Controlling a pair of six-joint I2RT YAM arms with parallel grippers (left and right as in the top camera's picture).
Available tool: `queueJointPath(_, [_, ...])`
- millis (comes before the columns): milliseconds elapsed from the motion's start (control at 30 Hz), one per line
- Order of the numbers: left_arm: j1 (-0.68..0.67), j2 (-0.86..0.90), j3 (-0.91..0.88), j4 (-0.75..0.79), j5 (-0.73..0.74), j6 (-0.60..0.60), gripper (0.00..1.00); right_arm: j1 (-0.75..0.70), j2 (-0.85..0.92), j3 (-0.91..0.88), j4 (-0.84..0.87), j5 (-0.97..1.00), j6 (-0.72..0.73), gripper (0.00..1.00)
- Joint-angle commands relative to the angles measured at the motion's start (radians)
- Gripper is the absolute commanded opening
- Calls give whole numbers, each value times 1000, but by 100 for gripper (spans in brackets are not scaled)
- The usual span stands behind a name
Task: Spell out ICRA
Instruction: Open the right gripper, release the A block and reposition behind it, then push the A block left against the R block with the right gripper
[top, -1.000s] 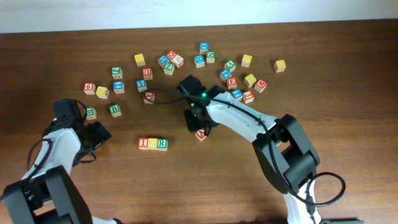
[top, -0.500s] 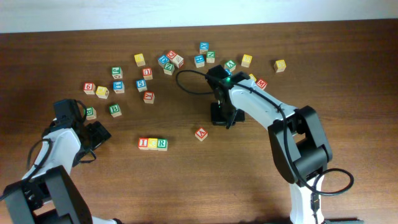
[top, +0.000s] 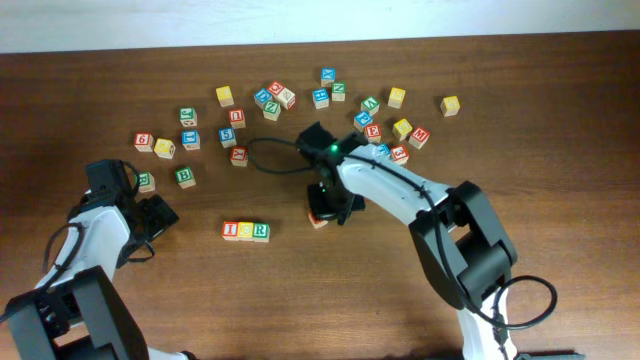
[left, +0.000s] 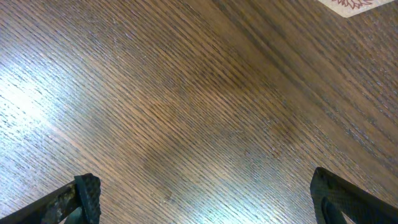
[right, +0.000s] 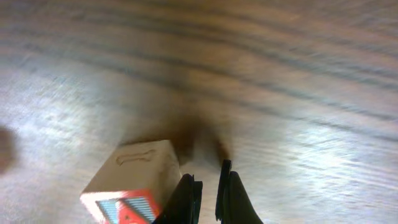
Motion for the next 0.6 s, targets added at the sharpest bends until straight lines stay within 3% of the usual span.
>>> queueJointPath(0, [4, -10, -6, -1, -7, -3, 99, 32, 2, -5, 2, -10, 18, 4])
queueJointPath(567, [4, -10, -6, -1, -7, -3, 99, 36, 2, -5, 31, 36, 11, 4])
